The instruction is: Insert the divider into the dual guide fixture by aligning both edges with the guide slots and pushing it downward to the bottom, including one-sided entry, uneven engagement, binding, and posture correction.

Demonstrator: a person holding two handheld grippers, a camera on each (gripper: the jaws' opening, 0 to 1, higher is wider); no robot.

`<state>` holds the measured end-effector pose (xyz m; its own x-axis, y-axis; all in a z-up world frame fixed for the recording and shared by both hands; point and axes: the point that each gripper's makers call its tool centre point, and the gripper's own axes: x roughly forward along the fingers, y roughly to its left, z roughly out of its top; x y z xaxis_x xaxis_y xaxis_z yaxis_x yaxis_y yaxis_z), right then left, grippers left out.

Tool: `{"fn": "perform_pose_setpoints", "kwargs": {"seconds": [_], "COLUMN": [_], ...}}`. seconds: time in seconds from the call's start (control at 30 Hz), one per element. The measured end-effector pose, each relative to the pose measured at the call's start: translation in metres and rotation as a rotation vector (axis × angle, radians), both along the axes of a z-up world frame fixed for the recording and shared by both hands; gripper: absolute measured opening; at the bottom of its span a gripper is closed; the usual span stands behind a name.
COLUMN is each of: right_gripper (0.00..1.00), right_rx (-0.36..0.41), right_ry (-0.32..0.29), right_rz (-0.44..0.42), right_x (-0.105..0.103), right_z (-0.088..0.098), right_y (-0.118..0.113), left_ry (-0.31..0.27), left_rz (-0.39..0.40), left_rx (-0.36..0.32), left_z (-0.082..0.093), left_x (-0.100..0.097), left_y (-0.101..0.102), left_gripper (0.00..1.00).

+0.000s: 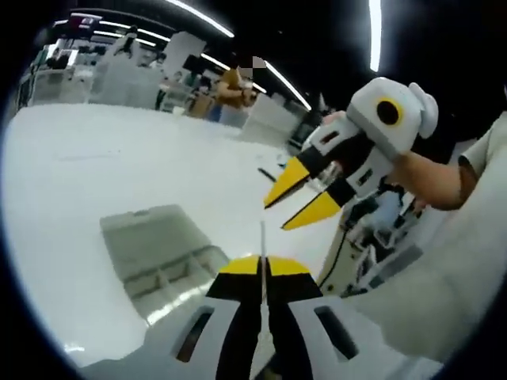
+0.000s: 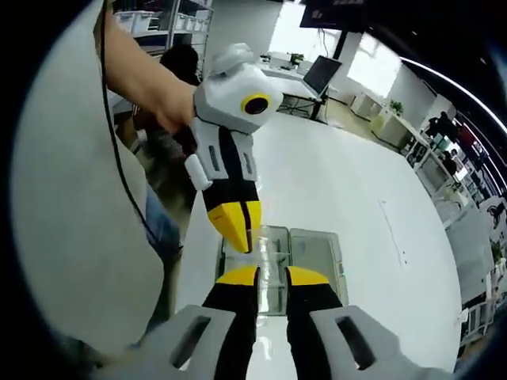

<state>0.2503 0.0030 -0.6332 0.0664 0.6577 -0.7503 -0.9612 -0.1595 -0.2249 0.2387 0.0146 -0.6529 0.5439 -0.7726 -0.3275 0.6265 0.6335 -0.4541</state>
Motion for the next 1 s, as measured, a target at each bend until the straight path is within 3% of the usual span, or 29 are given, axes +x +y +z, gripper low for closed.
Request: {"fn": "perform_pose_setpoints", "kwargs": {"seconds": [0.17, 0.57, 1.0], "right_gripper": [0.07, 0.02, 0.0], "right_rx": [-0.013, -0.054, -0.115], "right_ry": [0.022, 0.119, 0.16], "right_rz": [0.03, 0.111, 0.155], "right_x": [-0.001, -0.01, -0.013], "right_z": [0.0, 0.0, -0.009], "right_y": [0.003, 0.009, 0.006], "left_ry": [-0.02, -0.144, -0.216], "left_rz": [-0.016, -0.085, -0.129], "left_rx": [0.02, 0.094, 0.144], "left_z": [-0.002, 0.004, 0.004], "left_x": [0.0, -0.001, -0.003], "left_y": [-0.001, -0.006, -0.007], "left_gripper": [0.0, 0.0, 0.0]}}
